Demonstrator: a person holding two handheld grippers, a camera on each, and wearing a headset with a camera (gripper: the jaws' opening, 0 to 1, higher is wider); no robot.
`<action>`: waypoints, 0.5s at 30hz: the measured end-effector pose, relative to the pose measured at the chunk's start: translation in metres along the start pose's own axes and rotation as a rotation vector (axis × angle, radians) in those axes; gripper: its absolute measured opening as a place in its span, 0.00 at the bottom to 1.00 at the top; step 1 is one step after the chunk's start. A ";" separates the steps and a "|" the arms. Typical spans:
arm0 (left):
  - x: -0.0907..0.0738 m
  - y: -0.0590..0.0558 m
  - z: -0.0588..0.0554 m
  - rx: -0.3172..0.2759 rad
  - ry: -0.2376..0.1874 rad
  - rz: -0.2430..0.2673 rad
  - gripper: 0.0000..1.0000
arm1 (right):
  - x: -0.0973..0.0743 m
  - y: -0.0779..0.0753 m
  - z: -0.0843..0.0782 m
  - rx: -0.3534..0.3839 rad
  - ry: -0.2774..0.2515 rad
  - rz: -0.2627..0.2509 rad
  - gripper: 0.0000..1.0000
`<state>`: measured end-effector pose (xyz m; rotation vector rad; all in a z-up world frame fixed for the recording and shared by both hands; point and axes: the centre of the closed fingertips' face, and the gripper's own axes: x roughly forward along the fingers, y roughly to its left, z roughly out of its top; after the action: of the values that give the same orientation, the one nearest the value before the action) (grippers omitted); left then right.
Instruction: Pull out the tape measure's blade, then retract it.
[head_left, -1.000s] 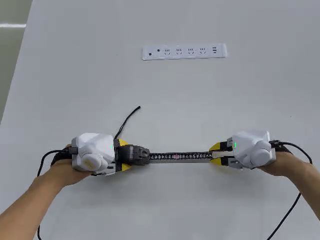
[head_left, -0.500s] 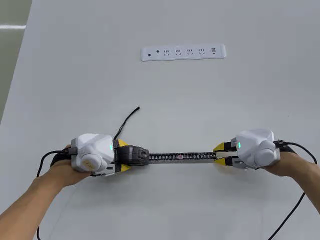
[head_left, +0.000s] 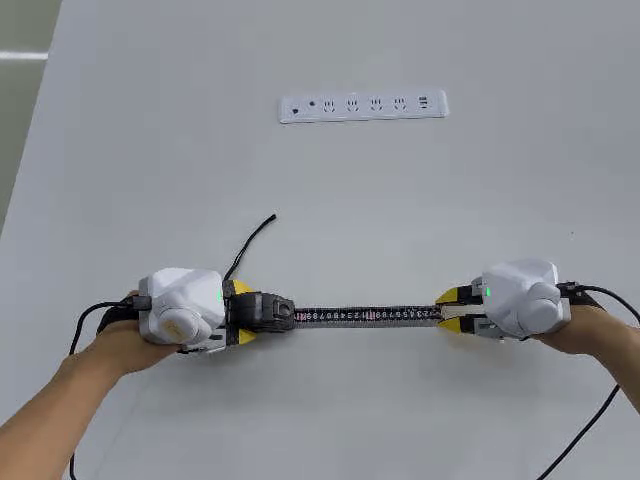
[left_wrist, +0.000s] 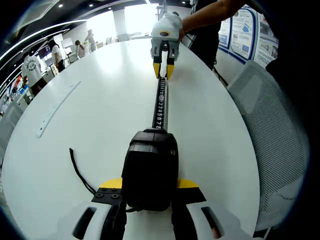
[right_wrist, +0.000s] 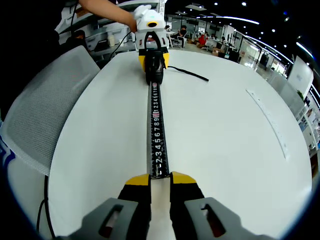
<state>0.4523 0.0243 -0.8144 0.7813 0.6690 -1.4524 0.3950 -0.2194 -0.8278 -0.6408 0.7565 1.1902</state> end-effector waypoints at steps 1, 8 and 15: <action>0.000 0.000 0.000 0.000 0.000 0.000 0.31 | -0.001 0.000 -0.001 -0.001 0.003 -0.001 0.11; 0.000 0.000 0.000 0.002 0.003 -0.002 0.31 | -0.004 0.000 -0.009 0.003 0.017 0.000 0.11; 0.001 0.000 0.000 0.000 0.012 -0.001 0.31 | -0.007 -0.002 -0.011 -0.001 0.039 0.003 0.11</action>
<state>0.4526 0.0239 -0.8150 0.7900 0.6787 -1.4497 0.3930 -0.2329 -0.8286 -0.6655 0.7898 1.1839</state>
